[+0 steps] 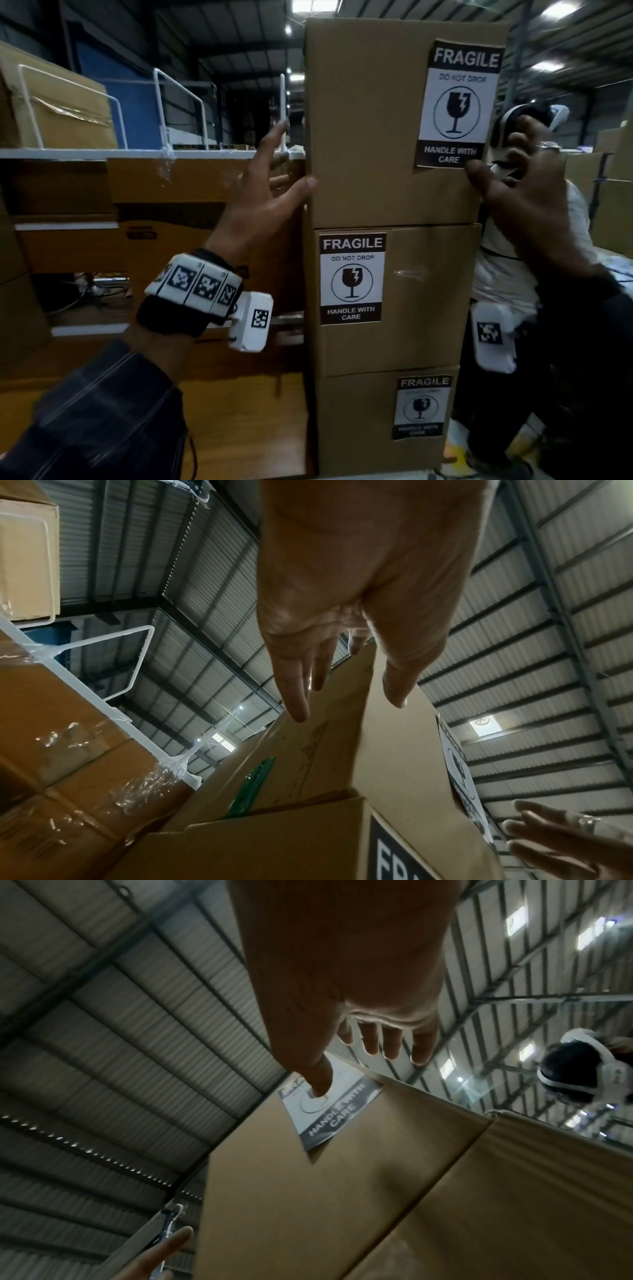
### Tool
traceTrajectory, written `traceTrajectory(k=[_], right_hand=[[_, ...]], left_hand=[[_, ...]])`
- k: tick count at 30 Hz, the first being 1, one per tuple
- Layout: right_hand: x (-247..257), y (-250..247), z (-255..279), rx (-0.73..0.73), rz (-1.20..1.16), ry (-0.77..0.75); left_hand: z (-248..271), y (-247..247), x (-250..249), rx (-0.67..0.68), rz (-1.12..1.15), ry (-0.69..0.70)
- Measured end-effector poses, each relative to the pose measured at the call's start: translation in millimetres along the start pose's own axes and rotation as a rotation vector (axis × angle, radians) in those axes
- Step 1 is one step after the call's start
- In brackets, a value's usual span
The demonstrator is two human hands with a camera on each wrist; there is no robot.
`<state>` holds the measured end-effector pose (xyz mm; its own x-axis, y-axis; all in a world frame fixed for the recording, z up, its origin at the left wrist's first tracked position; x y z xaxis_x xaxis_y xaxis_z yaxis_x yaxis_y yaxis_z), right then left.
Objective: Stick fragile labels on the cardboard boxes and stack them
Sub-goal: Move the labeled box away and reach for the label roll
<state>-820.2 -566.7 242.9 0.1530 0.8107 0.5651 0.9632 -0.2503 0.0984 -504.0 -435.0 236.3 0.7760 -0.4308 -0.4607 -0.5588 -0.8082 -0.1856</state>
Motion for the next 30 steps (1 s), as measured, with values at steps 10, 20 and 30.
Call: traceTrajectory(k=[10, 20, 30], right_hand=[[34, 39, 205, 0.105, -0.163, 0.053], [52, 216, 441, 0.602, -0.155, 0.232], [100, 369, 577, 0.782, -0.216, 0.366]], left_hand=[[136, -112, 80, 0.049, -0.101, -0.202], [290, -293, 204, -0.030, -0.186, -0.595], [369, -485, 273, -0.254, -0.311, -0.822]])
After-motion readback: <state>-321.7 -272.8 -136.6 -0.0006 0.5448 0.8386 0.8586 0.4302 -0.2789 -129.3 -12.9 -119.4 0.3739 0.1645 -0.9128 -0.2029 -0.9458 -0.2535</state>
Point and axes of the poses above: each hand's wrist, its own z-axis away from the middle knuckle, its own y-axis out of the palm, x = y × z, the point moved 10 cm from there along -z, towards the middle knuckle, and after that the axes turned 13 degrees about -x, right-handed, at the moved point
